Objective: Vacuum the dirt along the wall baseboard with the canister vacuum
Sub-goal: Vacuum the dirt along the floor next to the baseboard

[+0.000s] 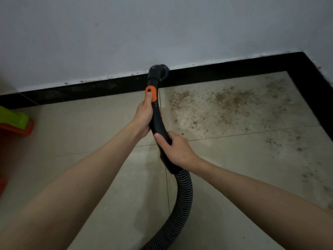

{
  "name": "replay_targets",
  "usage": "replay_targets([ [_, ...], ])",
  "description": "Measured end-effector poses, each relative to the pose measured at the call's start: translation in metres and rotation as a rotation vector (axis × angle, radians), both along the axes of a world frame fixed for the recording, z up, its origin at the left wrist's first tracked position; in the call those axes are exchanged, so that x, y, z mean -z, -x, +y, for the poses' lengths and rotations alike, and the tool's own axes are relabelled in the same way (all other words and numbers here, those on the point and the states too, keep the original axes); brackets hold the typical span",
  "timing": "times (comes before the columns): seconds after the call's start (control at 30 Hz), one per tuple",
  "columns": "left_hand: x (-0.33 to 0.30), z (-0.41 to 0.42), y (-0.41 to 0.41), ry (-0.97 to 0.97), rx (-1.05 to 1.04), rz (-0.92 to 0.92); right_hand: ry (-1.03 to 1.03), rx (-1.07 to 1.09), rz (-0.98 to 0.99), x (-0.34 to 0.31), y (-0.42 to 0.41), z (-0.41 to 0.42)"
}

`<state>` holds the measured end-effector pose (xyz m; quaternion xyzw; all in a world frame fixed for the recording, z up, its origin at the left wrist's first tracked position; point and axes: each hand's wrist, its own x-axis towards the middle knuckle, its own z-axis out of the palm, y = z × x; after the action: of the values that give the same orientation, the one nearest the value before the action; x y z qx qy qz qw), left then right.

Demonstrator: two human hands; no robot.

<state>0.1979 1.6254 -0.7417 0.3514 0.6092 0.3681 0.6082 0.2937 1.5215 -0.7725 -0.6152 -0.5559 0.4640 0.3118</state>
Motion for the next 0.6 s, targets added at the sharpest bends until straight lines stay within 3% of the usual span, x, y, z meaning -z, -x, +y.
replay_targets([
  [0.13, -0.001, -0.005, 0.003, 0.038, -0.023, -0.019, 0.011, -0.134, 0.003, -0.01, -0.019, 0.004],
  [0.37, 0.019, -0.008, -0.019, 0.196, -0.134, -0.299, 0.065, -0.426, -0.254, -0.025, -0.088, 0.037],
  [0.47, 0.027, 0.004, -0.038, 0.207, -0.156, -0.274, 0.07, -0.421, -0.272, -0.016, -0.1, 0.047],
  [0.6, 0.055, 0.015, -0.057, 0.168, -0.196, -0.111, 0.124, -0.391, -0.242, 0.007, -0.101, 0.058],
])
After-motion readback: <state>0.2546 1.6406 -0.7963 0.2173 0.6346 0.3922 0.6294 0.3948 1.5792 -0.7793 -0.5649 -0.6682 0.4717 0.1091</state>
